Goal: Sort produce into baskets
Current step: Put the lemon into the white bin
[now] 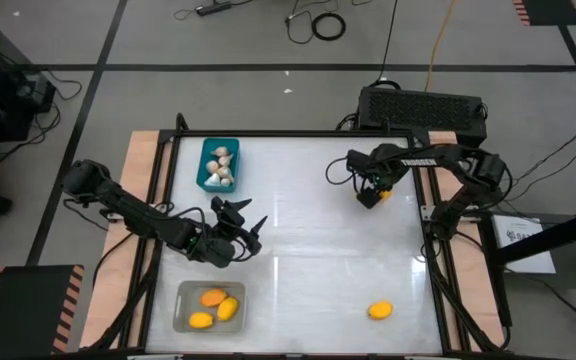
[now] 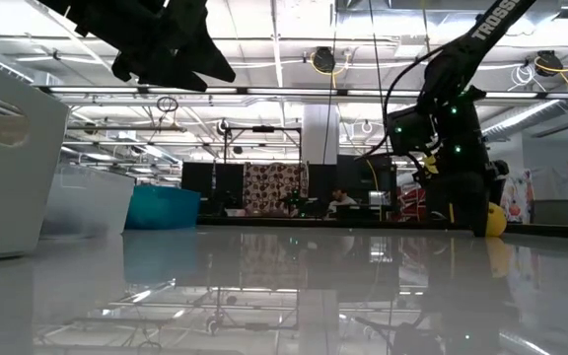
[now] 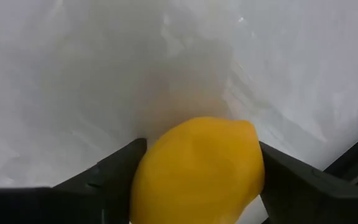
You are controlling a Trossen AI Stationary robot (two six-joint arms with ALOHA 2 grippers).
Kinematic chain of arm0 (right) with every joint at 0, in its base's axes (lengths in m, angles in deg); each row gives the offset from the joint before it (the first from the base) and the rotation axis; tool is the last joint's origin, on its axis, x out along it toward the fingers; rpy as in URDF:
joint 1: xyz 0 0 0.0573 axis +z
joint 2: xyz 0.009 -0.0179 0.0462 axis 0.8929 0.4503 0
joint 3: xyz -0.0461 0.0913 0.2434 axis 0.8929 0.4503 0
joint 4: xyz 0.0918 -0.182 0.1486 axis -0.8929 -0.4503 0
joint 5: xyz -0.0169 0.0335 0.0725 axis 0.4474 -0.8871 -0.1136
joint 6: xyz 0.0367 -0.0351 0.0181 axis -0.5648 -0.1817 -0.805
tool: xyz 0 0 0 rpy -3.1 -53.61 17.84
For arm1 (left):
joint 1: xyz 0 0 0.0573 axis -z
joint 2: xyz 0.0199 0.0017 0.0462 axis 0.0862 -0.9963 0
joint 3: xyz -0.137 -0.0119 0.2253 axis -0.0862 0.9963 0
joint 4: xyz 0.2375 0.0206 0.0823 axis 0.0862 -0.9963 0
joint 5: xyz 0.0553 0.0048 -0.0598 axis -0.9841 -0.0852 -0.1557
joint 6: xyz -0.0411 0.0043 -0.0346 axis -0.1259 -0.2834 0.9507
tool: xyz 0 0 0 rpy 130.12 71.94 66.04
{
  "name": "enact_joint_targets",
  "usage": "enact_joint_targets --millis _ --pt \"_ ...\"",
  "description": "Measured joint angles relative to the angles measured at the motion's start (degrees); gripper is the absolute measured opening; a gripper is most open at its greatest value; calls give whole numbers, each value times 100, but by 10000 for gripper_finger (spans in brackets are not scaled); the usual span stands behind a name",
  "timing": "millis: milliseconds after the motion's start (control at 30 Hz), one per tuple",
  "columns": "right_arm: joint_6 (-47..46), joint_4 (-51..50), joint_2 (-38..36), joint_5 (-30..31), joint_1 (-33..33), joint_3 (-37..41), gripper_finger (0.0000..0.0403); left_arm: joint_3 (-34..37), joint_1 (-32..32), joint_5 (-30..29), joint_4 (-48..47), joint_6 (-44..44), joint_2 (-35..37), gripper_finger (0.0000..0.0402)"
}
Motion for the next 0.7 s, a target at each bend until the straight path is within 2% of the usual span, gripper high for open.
enact_joint_targets --millis 167,233,367,433,567,633,700 --pt "-41 -96 -7 -296 384 -138 253 0 0 12 -2 2 0 318" --pt "35 -104 -4 -761 640 -252 253 1 0 13 0 3 0 318" --pt "83 548 -80 -1748 1164 -470 255 1 0 101 2 7 0 318" --pt "88 1134 -99 -2380 1516 -568 255 1 0 124 2 9 0 318" --pt "462 2912 -109 -3739 2320 -655 255 1 0 132 2 17 0 318" --pt "620 3983 -109 -4059 2769 -655 256 1 0 143 2 17 0 318" --pt "782 4959 -104 -4102 3218 -658 256 1 -6 141 0 17 0 318"
